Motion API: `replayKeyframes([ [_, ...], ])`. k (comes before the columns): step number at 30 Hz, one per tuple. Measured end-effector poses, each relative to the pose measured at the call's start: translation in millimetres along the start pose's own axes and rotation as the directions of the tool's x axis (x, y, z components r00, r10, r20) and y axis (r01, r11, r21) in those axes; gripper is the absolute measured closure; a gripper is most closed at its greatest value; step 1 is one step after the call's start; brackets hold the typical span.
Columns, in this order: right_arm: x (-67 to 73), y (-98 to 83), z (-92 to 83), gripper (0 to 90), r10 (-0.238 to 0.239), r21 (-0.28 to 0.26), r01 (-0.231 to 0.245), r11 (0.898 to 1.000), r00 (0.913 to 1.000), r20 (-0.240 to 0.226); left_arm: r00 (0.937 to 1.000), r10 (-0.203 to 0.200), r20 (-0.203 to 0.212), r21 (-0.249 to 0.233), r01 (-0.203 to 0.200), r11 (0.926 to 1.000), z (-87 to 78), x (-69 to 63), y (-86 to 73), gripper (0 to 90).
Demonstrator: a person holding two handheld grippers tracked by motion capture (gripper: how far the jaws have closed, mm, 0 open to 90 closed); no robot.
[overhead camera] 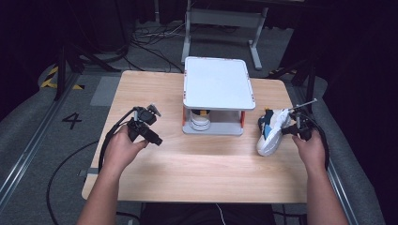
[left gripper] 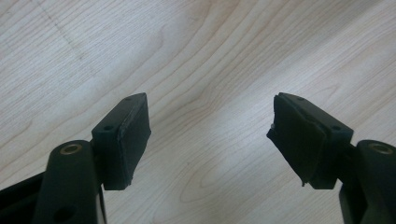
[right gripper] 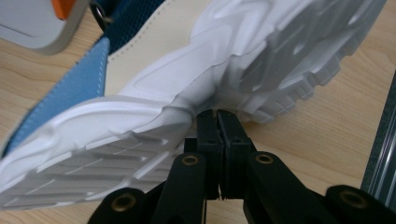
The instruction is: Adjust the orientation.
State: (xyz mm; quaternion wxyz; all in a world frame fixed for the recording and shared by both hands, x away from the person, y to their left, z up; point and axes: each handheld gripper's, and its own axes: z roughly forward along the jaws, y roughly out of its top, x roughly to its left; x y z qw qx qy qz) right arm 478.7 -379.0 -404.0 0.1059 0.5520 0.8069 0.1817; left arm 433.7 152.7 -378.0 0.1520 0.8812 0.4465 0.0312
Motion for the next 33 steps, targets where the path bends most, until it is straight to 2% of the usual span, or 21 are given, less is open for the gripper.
replayKeyframes([
  [1,-1.8,-1.8,1.7,88.6,0.003,0.001,-0.003,1.0,0.9999,-0.012,0.9998,0.014,-0.013,0.001,-0.014,0.9999,0.3,0.4,0.9,28.2],
  [3,-3.3,-4.1,4.9,88.5,0.006,0.006,-0.005,1.0,0.9991,-0.043,1.0,0.0,0.006,0.008,0.0,1.0,1.8,-1.1,2.1,28.2],
  [6,0.5,-4.9,11.0,86.5,-0.015,-0.008,0.014,1.0,0.9928,-0.119,0.9999,0.014,0.003,0.012,-0.014,0.9998,2.8,-1.7,3.4,28.2],
  [9,6.2,-2.4,13.5,86.1,-0.035,-0.019,0.033,0.999,0.9936,-0.107,0.9999,0.01,0.006,0.012,-0.01,0.9999,3.4,-3.1,4.0,28.2],
  [10,7.1,-1.7,14.5,86.1,-0.033,-0.023,0.031,0.999,0.9925,-0.118,0.9999,0.015,-0.001,0.011,-0.015,0.9998,3.4,-3.2,4.1,28.2],
  [11,7.3,-1.4,15.9,85.9,-0.03,-0.036,0.025,0.999,0.9893,-0.143,0.9997,0.024,-0.006,0.011,-0.024,0.9997,3.5,-3.0,4.5,28.2],
  [13,7.3,-0.4,20.1,84.0,-0.021,-0.063,0.009,0.998,0.9818,-0.189,0.9999,0.013,0.011,0.014,-0.013,0.9998,4.5,-3.9,4.9,28.2],
  [14,8.9,0.9,22.0,82.6,-0.016,-0.072,0.002,0.997,0.9818,-0.189,0.9998,0.019,0.006,0.017,-0.019,0.9997,4.7,-4.0,5.3,28.2],
  [17,16.7,5.4,22.8,80.3,-0.06,-0.069,0.053,0.996,0.9919,-0.112,0.9998,0.015,0.011,0.018,-0.015,0.9997,5.4,-5.3,5.7,28.2],
  [19,18.0,7.1,21.3,77.9,-0.076,-0.025,0.074,0.997,0.995,-0.065,0.9998,0.019,0.01,0.017,-0.019,0.9997,4.7,-4.6,5.7,28.2],
  [22,15.8,4.0,7.7,76.8,-0.075,-0.009,0.075,0.997,0.9966,-0.033,0.9999,0.011,0.011,0.012,-0.012,0.9999,3.8,-2.9,5.2,28.2],
  [24,13.2,2.7,-13.2,76.0,-0.061,-0.072,0.058,0.996,0.9968,-0.051,0.9999,0.007,0.011,0.008,-0.007,0.9999,3.4,-2.4,4.8,28.1],
  [26,15.1,4.8,-29.8,75.3,-0.065,-0.118,0.057,0.991,0.996,-0.061,0.9998,0.019,-0.006,0.013,-0.019,0.9997,3.1,-2.2,4.4,28.1],
  [27,17.6,6.7,-35.8,74.7,-0.074,-0.137,0.065,0.989,0.9953,-0.063,0.9999,0.009,0.008,0.015,-0.009,0.9998,3.6,-3.1,3.7,28.1],
  [29,19.5,8.7,-39.3,73.8,-0.084,-0.146,0.074,0.987,0.9944,-0.064,0.9999,0.014,-0.003,0.017,-0.014,0.9997,3.4,-3.7,2.4,28.1],
  [31,27.4,17.4,-44.1,72.6,-0.109,-0.178,0.095,0.979,0.9913,-0.074,0.9999,0.015,-0.007,0.022,-0.015,0.9997,2.9,-4.3,-1.4,28.1],
  [33,35.4,27.8,-37.9,72.0,-0.131,-0.174,0.115,0.978,0.9882,-0.08,1.0,-0.003,-0.005,0.018,0.003,0.9998,2.5,-4.0,-4.7,28.1],
])
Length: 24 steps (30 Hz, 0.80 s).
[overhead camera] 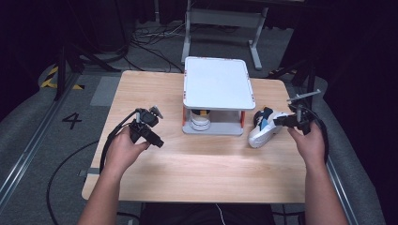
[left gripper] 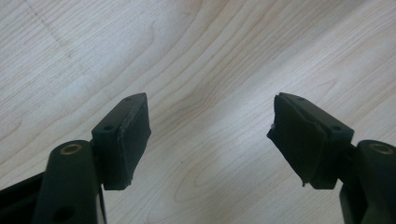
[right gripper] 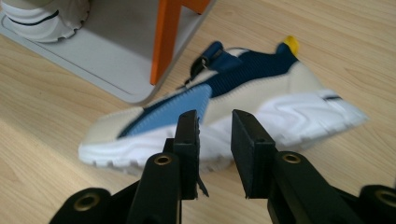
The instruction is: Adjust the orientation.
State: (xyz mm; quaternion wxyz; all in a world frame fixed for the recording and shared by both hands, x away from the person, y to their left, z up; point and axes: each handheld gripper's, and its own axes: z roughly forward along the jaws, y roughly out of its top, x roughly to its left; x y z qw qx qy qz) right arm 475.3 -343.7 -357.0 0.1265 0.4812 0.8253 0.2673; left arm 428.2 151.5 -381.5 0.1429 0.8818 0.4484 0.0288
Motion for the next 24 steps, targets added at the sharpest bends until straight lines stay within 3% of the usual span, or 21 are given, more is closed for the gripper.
replayKeyframes([
  [5,17.0,13.8,27.5,71.5,-0.061,0.071,0.06,0.996,0.9981,0.014,0.9999,0.004,-0.014,0.005,-0.004,1.0,0.3,3.5,-2.9,28.1],
  [7,18.9,13.3,28.9,72.9,-0.062,0.069,0.061,0.996,0.998,0.009,1.0,-0.002,-0.008,0.007,0.002,1.0,1.0,3.8,-2.3,28.1],
  [13,14.1,1.1,14.5,74.6,-0.026,0.072,0.025,0.997,0.9995,0.015,0.9999,0.017,0.004,0.014,-0.017,0.9998,5.0,0.4,6.7,28.0],
  [17,13.9,-13.4,2.0,76.5,-0.034,0.078,0.03,0.996,0.9984,0.046,0.9992,0.038,0.01,0.009,-0.038,0.9992,5.0,-3.3,15.9,28.1],
  [20,11.3,-25.4,-6.6,76.9,-0.029,0.126,0.018,0.992,0.9958,0.087,0.9987,0.049,0.015,0.003,-0.049,0.9988,4.8,-5.1,21.1,28.1],
  [22,7.9,-32.8,-10.0,76.4,-0.015,0.142,0.003,0.99,0.9964,0.083,0.9984,0.054,0.02,0.005,-0.054,0.9985,6.2,-5.7,25.1,28.1],
  [24,3.4,-41.1,-11.7,74.7,0.002,0.199,-0.02,0.98,0.9957,0.092,0.998,0.061,0.019,0.006,-0.061,0.9981,7.7,-7.0,28.2,28.0],
])
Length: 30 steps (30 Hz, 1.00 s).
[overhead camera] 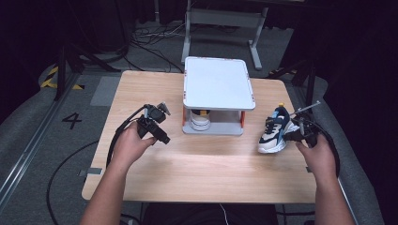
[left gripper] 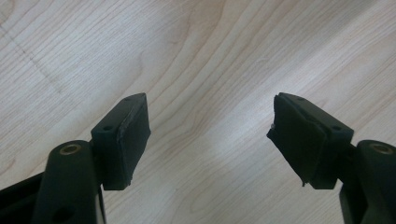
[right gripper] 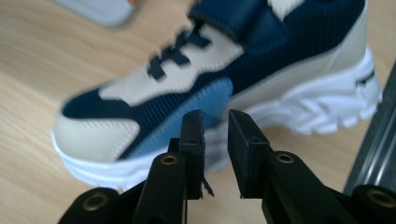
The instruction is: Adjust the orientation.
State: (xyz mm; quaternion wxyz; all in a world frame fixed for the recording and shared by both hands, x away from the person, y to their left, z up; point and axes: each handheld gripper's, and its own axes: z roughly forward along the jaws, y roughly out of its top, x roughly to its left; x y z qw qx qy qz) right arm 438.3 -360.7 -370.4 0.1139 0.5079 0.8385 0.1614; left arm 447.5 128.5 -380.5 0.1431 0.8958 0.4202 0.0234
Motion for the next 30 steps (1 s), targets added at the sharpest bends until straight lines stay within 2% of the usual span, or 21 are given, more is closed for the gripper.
replayKeyframes([
  [3,-6.3,-11.7,5.8,72.3,0.026,0.11,-0.027,0.994,0.9996,0.009,0.9999,0.012,0.002,0.006,-0.012,0.9999,1.3,-1.8,2.9,27.9],
  [4,-6.3,-11.7,5.8,72.3,0.026,0.11,-0.027,0.994,0.9996,0.009,0.9998,0.019,0.008,0.011,-0.019,0.9998,1.5,-1.7,3.8,27.9],
  [7,-14.2,-21.4,12.6,70.0,0.052,0.157,-0.051,0.986,0.9986,-0.006,0.9998,0.017,0.008,0.008,-0.017,0.9998,1.2,-1.5,4.3,27.8],
  [10,-19.5,-25.8,20.3,68.2,0.05,0.198,-0.045,0.979,0.9986,-0.02,0.9999,0.011,0.007,0.006,-0.011,0.9999,0.0,-1.4,3.4,27.8],
  [13,-20.8,-25.9,25.8,67.1,0.052,0.194,-0.047,0.98,0.9984,-0.022,0.9999,0.007,0.007,0.003,-0.007,1.0,-0.9,-1.0,2.8,27.8],
  [16,-18.5,-22.1,31.6,67.1,0.046,0.156,-0.038,0.987,0.9977,-0.049,1.0,0.01,0.0,0.005,-0.01,0.9999,-0.3,-1.0,2.2,27.8],
  [21,-16.9,-18.8,32.1,65.9,0.045,0.163,-0.036,0.986,0.9979,-0.048,1.0,0.007,0.0,0.01,-0.007,0.9999,-0.7,-1.8,0.3,27.8],
  [23,-19.4,-19.6,22.6,64.3,0.046,0.149,-0.033,0.988,0.9956,-0.081,1.0,0.004,0.002,0.004,-0.004,1.0,-1.7,-0.6,-0.6,27.8],
  [27,-23.9,-19.2,-10.0,63.4,0.067,0.071,-0.06,0.996,0.9933,-0.095,1.0,-0.003,0.0,0.005,0.003,1.0,-1.9,1.5,-1.6,27.8],
  [28,-23.9,-19.2,-10.0,63.4,0.067,0.071,-0.06,0.996,0.9933,-0.095,1.0,-0.005,0.0,0.006,0.005,1.0,-0.9,1.9,-1.9,27.8],
  [29,-24.6,-18.1,-19.7,63.0,0.066,0.03,-0.064,0.998,0.9939,-0.088,1.0,-0.004,-0.002,0.011,0.004,0.9999,-0.6,2.1,-1.9,27.8],
  [30,-24.8,-16.8,-24.4,62.9,0.069,0.011,-0.068,0.998,0.9936,-0.09,1.0,-0.006,-0.005,0.01,0.006,0.9999,0.2,1.6,-2.1,27.7],
])
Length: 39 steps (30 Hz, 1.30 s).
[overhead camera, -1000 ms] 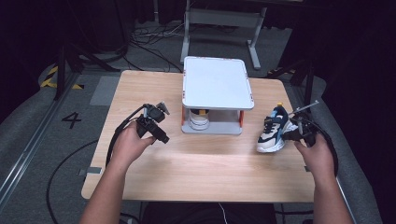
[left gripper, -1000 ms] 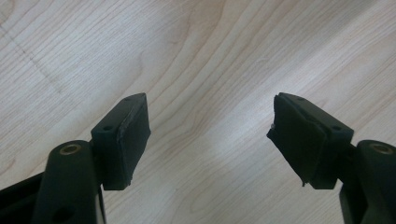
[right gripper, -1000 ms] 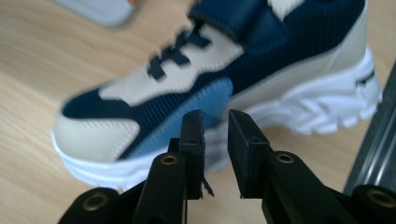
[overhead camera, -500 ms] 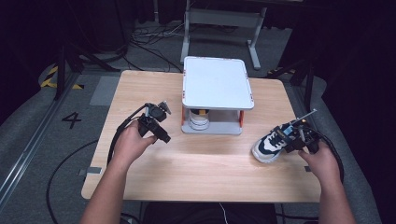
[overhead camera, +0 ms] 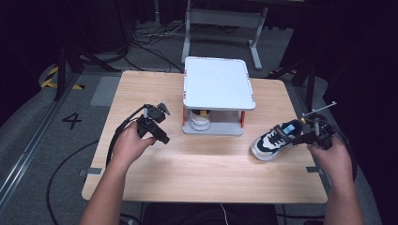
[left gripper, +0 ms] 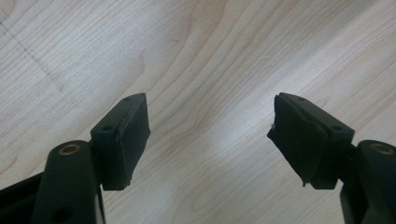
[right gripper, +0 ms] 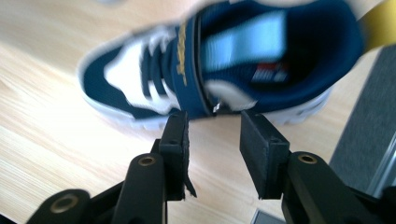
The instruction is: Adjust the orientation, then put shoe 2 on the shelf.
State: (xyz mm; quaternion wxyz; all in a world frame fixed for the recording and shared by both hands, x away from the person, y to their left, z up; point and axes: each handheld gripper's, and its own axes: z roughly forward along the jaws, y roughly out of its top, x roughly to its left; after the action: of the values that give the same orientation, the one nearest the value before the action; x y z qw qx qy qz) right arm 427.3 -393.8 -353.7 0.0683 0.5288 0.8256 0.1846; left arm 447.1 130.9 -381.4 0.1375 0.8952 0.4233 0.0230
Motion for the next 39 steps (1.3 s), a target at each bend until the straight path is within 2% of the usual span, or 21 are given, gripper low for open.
replayKeyframes([
  [4,0.8,11.6,-10.2,58.3,0.004,-0.074,-0.004,0.997,1.0,0.001,1.0,0.008,-0.001,0.005,-0.008,1.0,0.0,-2.3,0.6,27.8],
  [5,0.8,15.1,-9.5,56.5,0.014,-0.092,-0.014,0.996,0.9999,0.003,1.0,0.005,-0.001,0.002,-0.005,1.0,0.1,-3.2,0.2,27.7],
  [8,-0.7,26.9,-3.0,52.5,-0.005,-0.134,0.008,0.991,0.9997,0.025,1.0,0.006,-0.002,0.008,-0.006,0.9999,0.4,-2.7,-2.4,27.8],
  [9,-2.7,30.7,0.8,50.7,0.005,-0.143,-0.001,0.99,0.9996,0.027,1.0,0.001,-0.006,0.011,-0.001,0.9999,0.0,-1.9,-3.4,27.8],
  [12,-12.3,38.2,15.4,48.1,0.054,-0.132,-0.05,0.99,0.9981,0.03,1.0,-0.007,-0.006,0.008,0.007,0.9999,-0.1,0.2,-9.3,27.8],
  [15,-17.7,38.2,22.0,47.4,0.079,-0.108,-0.075,0.991,0.9963,0.034,0.9996,-0.027,-0.012,0.01,0.027,0.9996,-0.8,3.0,-14.7,27.8],
  [16,-26.9,37.2,29.5,47.8,0.128,-0.076,-0.128,0.989,0.9917,-0.003,0.9992,-0.038,-0.015,0.009,0.038,0.9992,-1.7,4.9,-19.0,27.8],
  [18,-28.8,36.7,32.8,53.3,0.138,-0.043,-0.14,0.989,0.9896,-0.039,0.9991,-0.037,-0.021,0.01,0.037,0.9993,-3.5,6.2,-22.0,27.8],
  [19,-28.8,36.7,32.8,53.3,0.138,-0.043,-0.14,0.989,0.9896,-0.039,0.9991,-0.037,-0.021,0.01,0.037,0.9993,-3.5,6.2,-22.0,27.8],
  [20,-27.8,36.6,33.1,59.8,0.134,-0.031,-0.135,0.99,0.99,-0.045,0.9988,-0.045,-0.018,0.005,0.045,0.999,-4.6,6.5,-24.0,27.8],
  [21,-22.8,36.7,30.9,67.5,0.102,-0.017,-0.103,0.995,0.9942,-0.033,0.9986,-0.048,-0.022,0.005,0.048,0.9988,-5.6,6.5,-24.6,27.8],
  [22,-18.4,36.9,27.6,76.7,0.071,-0.022,-0.071,0.997,0.9974,-0.006,0.9986,-0.046,-0.026,0.003,0.046,0.9989,-6.2,6.6,-25.0,27.8],
  [24,-10.9,38.1,19.0,86.7,0.043,-0.033,-0.042,0.999,0.9982,0.041,0.9987,-0.044,-0.028,0.002,0.044,0.999,-5.5,6.2,-24.9,27.8],
  [26,-4.0,39.6,11.8,88.4,-0.001,-0.052,0.003,0.999,0.9995,0.032,0.9991,-0.037,-0.022,0.014,0.037,0.9992,-3.3,5.5,-23.8,27.8],
  [31,20.6,42.7,0.7,88.8,-0.087,-0.048,0.09,0.995,0.9949,0.051,0.9992,-0.035,-0.017,0.019,0.035,0.9992,0.0,4.5,-21.9,27.9],
  [35,41.9,39.3,-16.8,88.7,-0.126,-0.085,0.13,0.988,0.9906,0.054,0.9993,-0.033,-0.016,0.013,0.033,0.9994,-1.7,4.9,-20.9,27.9],
  [39,67.1,35.2,-29.2,88.4,-0.169,-0.127,0.171,0.977,0.9853,0.025,0.9995,-0.029,-0.009,0.018,0.03,0.9994,-0.2,3.7,-19.0,28.0],
])
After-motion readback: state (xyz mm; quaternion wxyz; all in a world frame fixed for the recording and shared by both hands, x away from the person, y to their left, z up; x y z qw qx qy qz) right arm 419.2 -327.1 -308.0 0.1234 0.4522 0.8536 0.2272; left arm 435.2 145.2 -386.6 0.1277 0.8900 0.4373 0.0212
